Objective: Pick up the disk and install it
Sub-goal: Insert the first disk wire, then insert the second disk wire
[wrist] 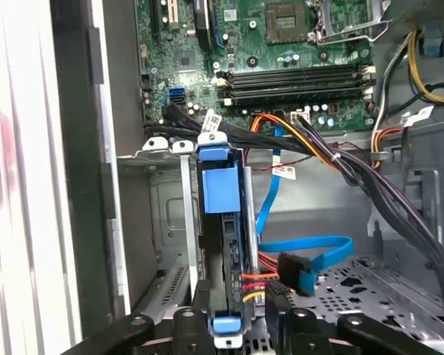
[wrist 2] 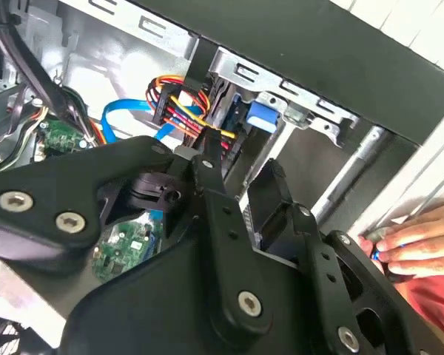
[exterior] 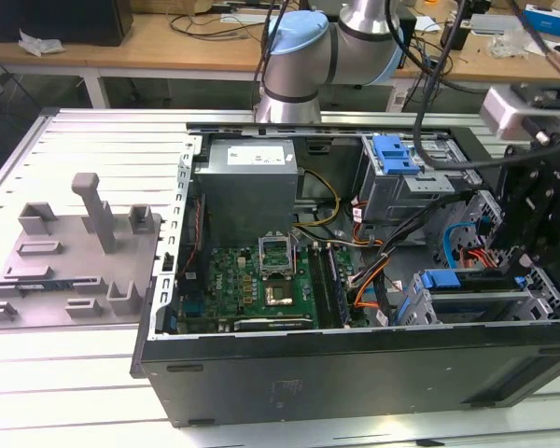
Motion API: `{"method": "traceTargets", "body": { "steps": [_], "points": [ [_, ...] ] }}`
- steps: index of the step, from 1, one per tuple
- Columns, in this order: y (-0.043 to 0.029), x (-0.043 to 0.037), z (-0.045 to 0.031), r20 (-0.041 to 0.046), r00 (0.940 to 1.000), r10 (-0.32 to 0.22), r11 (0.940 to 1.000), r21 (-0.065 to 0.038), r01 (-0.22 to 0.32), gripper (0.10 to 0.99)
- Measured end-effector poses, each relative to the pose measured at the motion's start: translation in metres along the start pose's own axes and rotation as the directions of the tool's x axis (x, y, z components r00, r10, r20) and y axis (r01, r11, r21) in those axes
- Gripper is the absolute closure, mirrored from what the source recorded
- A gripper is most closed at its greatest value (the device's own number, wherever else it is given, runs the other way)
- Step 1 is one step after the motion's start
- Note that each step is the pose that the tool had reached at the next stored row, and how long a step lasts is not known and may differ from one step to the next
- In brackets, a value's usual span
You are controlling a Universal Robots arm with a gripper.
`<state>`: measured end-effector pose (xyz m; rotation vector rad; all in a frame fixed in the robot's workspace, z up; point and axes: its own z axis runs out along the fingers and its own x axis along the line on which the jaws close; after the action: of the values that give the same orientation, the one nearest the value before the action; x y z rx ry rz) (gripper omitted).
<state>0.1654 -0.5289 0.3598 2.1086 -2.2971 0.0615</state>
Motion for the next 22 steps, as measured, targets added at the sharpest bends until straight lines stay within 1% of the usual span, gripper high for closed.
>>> {"method": "traceTargets", "body": {
  "steps": [1, 2, 3, 17, 18, 19, 20, 21, 22],
  "points": [
    [0.0, 0.0002, -0.0052, 0.0001, 1.0, 0.0, 1.0, 0.0, 0.0, 0.663],
    [-0.0001, 0.0003, -0.0081, -0.0001, 1.0, 0.0, 1.0, 0.0, 0.0, 0.663],
    [-0.0001, 0.0004, -0.0088, 0.0002, 1.0, 0.0, 1.0, 0.0, 0.0, 0.663],
    [-0.0001, 0.0003, -0.0089, -0.0004, 1.0, 0.0, 1.0, 0.0, 0.0, 0.663],
    [0.0, -0.0006, -0.0092, -0.0008, 1.0, 0.0, 1.0, 0.0, 0.0, 0.663],
    [0.0002, -0.0028, -0.0101, -0.003, 1.0, 0.0, 1.0, 0.0, 0.0, 0.663],
    [0.0007, -0.0098, -0.0132, -0.0148, 0.9999, 0.0, 1.0, 0.001, 0.0, 0.663],
    [0.0011, -0.0147, -0.0157, -0.0281, 0.9996, -0.001, 1.0, 0.002, 0.001, 0.663],
    [0.0017, -0.0224, -0.0187, -0.069, 0.9976, -0.001, 1.0, 0.004, 0.001, 0.663]
  ]
}}
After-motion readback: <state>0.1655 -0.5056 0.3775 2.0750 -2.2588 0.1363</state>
